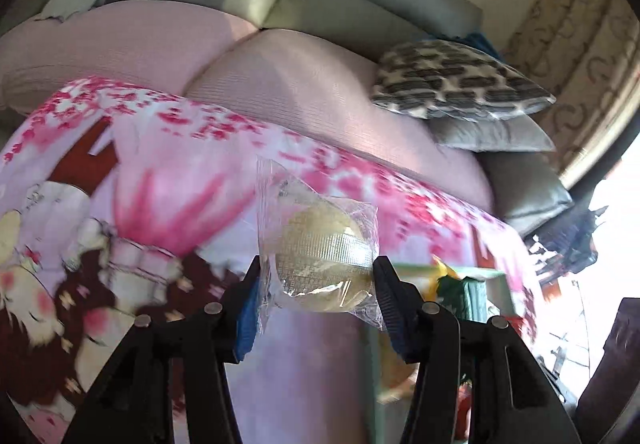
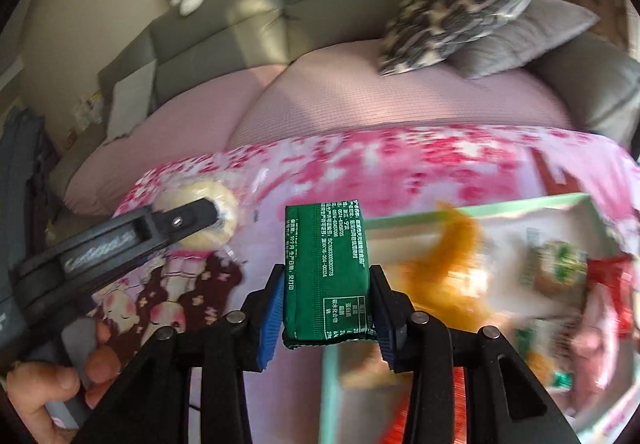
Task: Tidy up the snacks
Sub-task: 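Carry the bun with the left tool into the tray while the right tool carries the green packet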
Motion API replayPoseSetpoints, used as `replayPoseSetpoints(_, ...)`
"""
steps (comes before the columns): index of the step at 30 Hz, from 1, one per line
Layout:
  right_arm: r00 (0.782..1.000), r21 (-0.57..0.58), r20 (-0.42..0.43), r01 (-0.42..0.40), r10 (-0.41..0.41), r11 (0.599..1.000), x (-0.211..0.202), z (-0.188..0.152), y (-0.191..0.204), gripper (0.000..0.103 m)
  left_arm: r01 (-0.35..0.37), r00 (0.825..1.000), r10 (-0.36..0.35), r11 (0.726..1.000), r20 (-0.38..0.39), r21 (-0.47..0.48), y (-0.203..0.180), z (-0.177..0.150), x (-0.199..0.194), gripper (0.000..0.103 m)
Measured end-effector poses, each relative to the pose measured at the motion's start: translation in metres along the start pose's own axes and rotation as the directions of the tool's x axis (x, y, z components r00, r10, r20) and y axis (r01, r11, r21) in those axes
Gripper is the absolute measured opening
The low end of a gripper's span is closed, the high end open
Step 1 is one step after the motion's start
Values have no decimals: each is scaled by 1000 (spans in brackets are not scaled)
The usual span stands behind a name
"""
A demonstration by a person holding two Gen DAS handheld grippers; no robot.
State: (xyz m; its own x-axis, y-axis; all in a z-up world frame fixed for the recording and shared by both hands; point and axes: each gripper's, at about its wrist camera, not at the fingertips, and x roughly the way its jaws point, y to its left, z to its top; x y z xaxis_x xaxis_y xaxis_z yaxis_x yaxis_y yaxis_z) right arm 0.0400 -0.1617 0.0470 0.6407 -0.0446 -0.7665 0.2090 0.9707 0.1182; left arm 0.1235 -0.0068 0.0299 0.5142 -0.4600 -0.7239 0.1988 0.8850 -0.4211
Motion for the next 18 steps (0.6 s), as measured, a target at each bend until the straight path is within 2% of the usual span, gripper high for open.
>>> replayPoseSetpoints(3, 995, 44, -3, 95, -95, 994, -20, -11, -34, 42, 47, 998, -45, 998, -34, 39, -31, -20, 1, 55)
replayPoseSetpoints(6, 991, 94, -31, 133, -130, 987, -28, -22, -64, 42, 63, 995, -57, 995, -77, 76, -56, -37, 6, 55)
replayPoseSetpoints(12, 987, 144, -77, 152, -142, 978, -28, -34, -97, 42, 83, 989, -67, 989, -134, 121, -90, -58, 14, 55)
replayPoseSetpoints(16, 988, 151, -83, 140, -128, 979, -28, -36, -103, 43, 95, 981, -74, 989, -179, 115, -97, -66, 21, 57)
replayPoseSetpoints(18, 987, 145, -84, 149, -138, 978, -30, -39, -102, 45, 105, 978, -87, 990, -189, 91, -95, -68, 20, 63)
